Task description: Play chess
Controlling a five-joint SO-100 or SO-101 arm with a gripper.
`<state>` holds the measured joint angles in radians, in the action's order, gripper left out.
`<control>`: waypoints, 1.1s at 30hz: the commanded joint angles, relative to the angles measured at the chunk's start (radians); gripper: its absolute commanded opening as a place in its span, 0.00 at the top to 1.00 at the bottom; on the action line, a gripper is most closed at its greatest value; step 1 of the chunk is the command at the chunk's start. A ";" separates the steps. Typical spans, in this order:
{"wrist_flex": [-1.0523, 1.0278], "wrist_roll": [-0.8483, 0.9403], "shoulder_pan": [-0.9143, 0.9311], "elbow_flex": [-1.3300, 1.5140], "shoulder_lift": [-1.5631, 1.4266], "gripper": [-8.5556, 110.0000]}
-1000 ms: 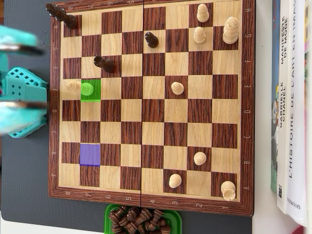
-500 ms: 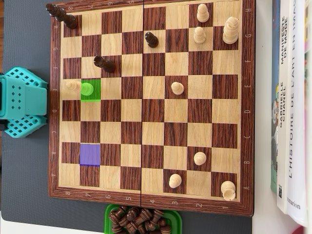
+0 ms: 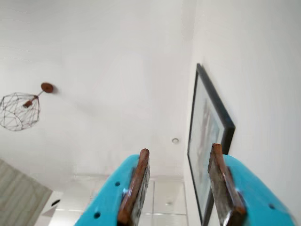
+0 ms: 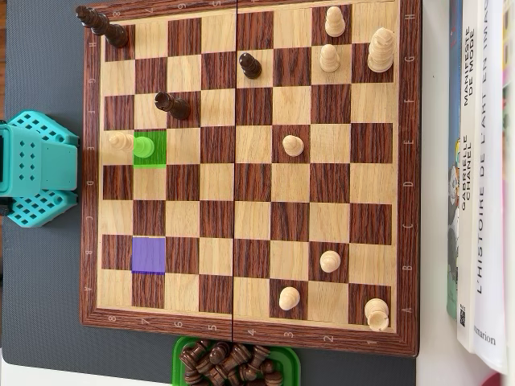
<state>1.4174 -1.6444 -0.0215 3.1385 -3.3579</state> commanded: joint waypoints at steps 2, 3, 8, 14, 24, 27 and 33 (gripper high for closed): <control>0.103 0.032 0.006 0.021 0.009 0.77; 0.132 0.052 0.006 0.021 0.009 0.77; 0.253 0.112 0.005 0.021 0.009 0.77; 0.367 0.133 0.005 0.021 0.009 0.77; 0.390 0.137 -0.006 0.021 0.009 0.77; 0.388 0.137 0.002 0.021 0.009 0.77; 0.388 0.137 0.002 0.021 0.009 0.77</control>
<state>1.8040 -1.5064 -0.0215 3.1385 -3.3563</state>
